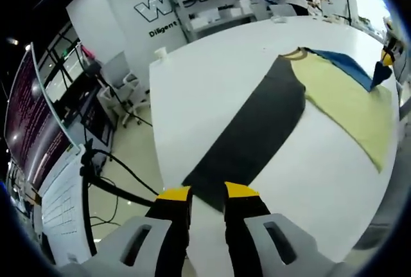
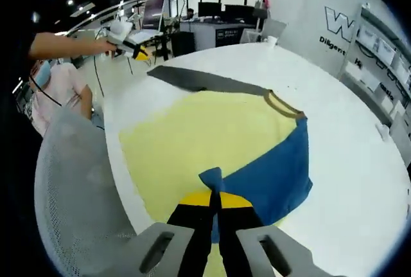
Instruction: Fold the garment on the visible template until the final outline fits inside the template.
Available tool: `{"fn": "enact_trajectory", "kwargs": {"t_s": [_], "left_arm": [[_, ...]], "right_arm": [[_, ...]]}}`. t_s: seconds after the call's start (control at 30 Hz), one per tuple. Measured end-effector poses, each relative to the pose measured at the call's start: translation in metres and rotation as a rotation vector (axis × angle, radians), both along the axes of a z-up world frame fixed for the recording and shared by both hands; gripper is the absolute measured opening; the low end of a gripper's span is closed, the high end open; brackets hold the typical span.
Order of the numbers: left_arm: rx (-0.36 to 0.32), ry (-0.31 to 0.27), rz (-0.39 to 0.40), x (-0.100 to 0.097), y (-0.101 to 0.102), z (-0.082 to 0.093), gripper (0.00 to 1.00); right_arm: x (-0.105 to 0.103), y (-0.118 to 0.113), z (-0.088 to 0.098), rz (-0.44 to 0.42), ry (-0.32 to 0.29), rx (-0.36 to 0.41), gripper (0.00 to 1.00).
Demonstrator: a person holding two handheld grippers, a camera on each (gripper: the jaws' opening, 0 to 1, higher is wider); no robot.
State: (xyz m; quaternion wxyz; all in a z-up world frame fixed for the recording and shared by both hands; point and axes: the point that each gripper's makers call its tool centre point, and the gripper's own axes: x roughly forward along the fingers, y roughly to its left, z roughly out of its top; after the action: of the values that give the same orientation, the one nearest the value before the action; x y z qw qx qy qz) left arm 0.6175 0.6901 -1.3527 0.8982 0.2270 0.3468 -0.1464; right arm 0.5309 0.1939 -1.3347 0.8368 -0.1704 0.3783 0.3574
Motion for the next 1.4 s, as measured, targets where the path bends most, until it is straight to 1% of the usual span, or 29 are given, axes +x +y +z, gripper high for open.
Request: {"fn": "enact_trajectory", "kwargs": {"t_s": [0.1, 0.33, 0.4, 0.43, 0.47, 0.53, 0.57, 0.63, 0.8, 0.93, 1.03, 1.17, 1.27, 1.33, 1.4], "left_arm": [[-0.013, -0.004, -0.021, -0.005, -0.006, 0.002, 0.24], [-0.061, -0.016, -0.091, -0.014, -0.027, 0.005, 0.36], [-0.087, -0.017, -0.116, -0.018, -0.036, 0.006, 0.40], [-0.116, -0.020, -0.147, -0.020, -0.045, 0.006, 0.43], [-0.131, -0.021, -0.162, -0.021, -0.049, 0.007, 0.46], [-0.127, -0.017, -0.184, -0.025, -0.055, 0.006, 0.51], [-0.141, -0.017, -0.205, -0.027, -0.061, 0.006, 0.54], [-0.149, -0.015, -0.218, -0.030, -0.067, 0.006, 0.57], [-0.143, -0.016, -0.261, -0.034, -0.080, 0.006, 0.56], [-0.148, -0.021, -0.271, -0.034, -0.082, 0.008, 0.56], [-0.161, -0.027, -0.275, -0.035, -0.085, 0.011, 0.57], [-0.168, -0.025, -0.280, -0.040, -0.086, 0.011, 0.58], [-0.173, -0.025, -0.280, -0.044, -0.087, 0.011, 0.61], [-0.190, -0.021, -0.281, -0.048, -0.090, 0.012, 0.64], [-0.249, -0.017, -0.302, -0.054, -0.100, 0.015, 0.68]], "right_arm": [[0.011, -0.004, 0.012, -0.022, -0.020, 0.019, 0.00], [0.034, -0.014, 0.040, -0.069, -0.065, 0.055, 0.00], [0.040, -0.017, 0.048, -0.088, -0.075, 0.069, 0.00], [0.042, -0.018, 0.050, -0.094, -0.079, 0.074, 0.00], [0.045, -0.019, 0.053, -0.100, -0.083, 0.079, 0.00], [0.053, -0.024, 0.061, -0.123, -0.093, 0.092, 0.00], [0.057, -0.026, 0.066, -0.138, -0.100, 0.107, 0.00], [0.064, -0.030, 0.075, -0.159, -0.111, 0.122, 0.00], [0.084, -0.043, 0.098, -0.220, -0.147, 0.174, 0.00], [0.095, -0.054, 0.113, -0.241, -0.173, 0.181, 0.00], [0.105, -0.067, 0.123, -0.264, -0.201, 0.175, 0.00], [0.117, -0.083, 0.137, -0.317, -0.228, 0.206, 0.00], [0.123, -0.093, 0.143, -0.351, -0.238, 0.223, 0.00], [0.126, -0.099, 0.147, -0.367, -0.247, 0.227, 0.00], [0.132, -0.107, 0.151, -0.396, -0.257, 0.244, 0.00]]}}
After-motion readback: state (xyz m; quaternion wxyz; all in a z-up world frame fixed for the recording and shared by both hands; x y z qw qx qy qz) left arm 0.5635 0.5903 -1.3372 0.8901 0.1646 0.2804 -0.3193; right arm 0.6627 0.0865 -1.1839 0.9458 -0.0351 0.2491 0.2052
